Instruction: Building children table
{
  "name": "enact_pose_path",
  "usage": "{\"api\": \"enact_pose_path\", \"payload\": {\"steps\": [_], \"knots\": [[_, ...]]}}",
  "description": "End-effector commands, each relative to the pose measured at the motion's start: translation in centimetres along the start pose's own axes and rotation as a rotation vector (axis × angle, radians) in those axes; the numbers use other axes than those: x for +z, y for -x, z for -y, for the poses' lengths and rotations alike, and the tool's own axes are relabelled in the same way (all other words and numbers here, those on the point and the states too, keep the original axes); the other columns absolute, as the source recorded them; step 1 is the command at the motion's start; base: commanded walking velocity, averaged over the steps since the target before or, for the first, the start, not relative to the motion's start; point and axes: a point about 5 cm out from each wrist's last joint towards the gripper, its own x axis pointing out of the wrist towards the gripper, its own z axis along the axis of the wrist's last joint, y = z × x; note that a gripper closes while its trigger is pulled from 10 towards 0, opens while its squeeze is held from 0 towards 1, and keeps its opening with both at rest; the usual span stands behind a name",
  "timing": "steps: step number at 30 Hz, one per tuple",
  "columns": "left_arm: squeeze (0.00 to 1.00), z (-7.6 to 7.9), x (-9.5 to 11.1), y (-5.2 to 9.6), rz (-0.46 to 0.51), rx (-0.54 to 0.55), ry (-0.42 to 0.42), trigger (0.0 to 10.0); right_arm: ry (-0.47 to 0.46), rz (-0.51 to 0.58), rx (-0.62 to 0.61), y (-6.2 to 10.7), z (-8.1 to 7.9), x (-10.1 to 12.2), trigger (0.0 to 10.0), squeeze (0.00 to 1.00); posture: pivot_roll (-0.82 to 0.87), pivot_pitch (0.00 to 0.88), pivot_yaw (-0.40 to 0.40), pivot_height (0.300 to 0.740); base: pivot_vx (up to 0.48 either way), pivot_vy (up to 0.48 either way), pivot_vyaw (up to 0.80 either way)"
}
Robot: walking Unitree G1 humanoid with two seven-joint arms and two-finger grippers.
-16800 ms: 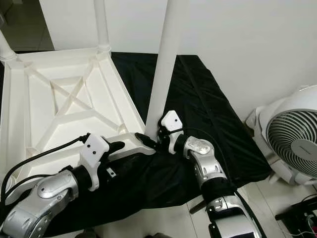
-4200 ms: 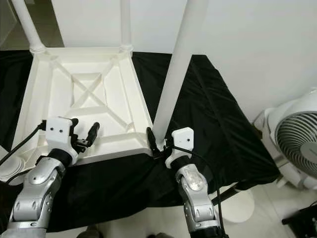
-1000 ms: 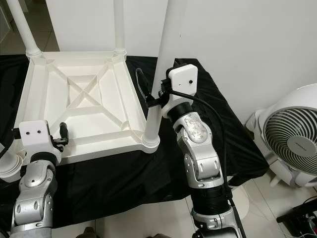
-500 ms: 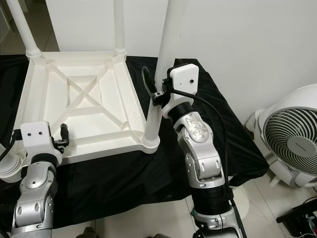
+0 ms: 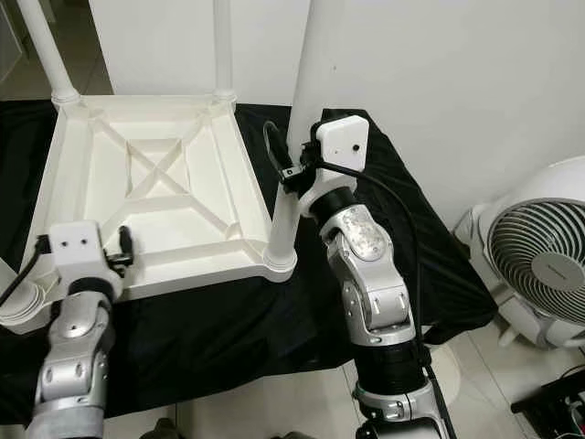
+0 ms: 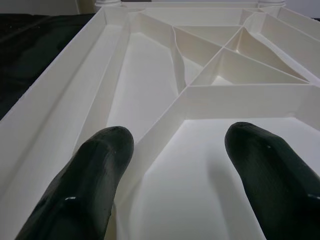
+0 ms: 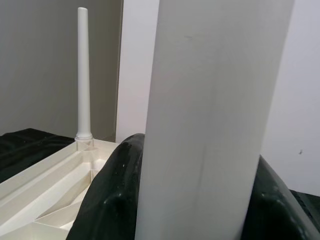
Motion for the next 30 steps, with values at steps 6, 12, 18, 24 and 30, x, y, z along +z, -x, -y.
{"api": "enact_pose_path", "payload": {"steps": [6,12,18,24,30], "knots": [[0.00,-2.7,-1.5,-1.1,-0.051,0.147,-0.053,10.0,0.018,0.113,-0.025,-0.7,0.9,2.9,0.0,0.00,0.14,0.037,-0.103,0.740,0.000,0.000,0.00],[0.00,-4.2,-1.0,-1.5,-0.026,0.162,-0.086,10.0,0.024,0.099,-0.039,-0.3,1.1,2.7,0.0,0.00,0.13,0.047,-0.091,0.740,0.000,0.000,0.00],[0.00,-4.3,-0.6,-1.7,0.002,0.165,-0.094,10.0,0.020,0.104,-0.053,-0.4,1.2,2.9,0.0,0.00,0.13,0.048,-0.094,0.740,0.000,0.000,0.00],[0.00,-4.8,0.1,-2.1,0.036,0.167,-0.123,10.0,-0.004,0.139,-0.120,-0.1,2.4,3.7,0.0,0.00,0.13,0.049,-0.095,0.740,0.000,0.000,0.00],[0.00,-5.3,0.7,-2.4,0.053,0.178,-0.132,10.0,-0.006,0.147,-0.163,0.3,3.1,3.9,0.0,0.00,0.13,0.050,-0.092,0.740,0.000,0.000,0.00]]}}
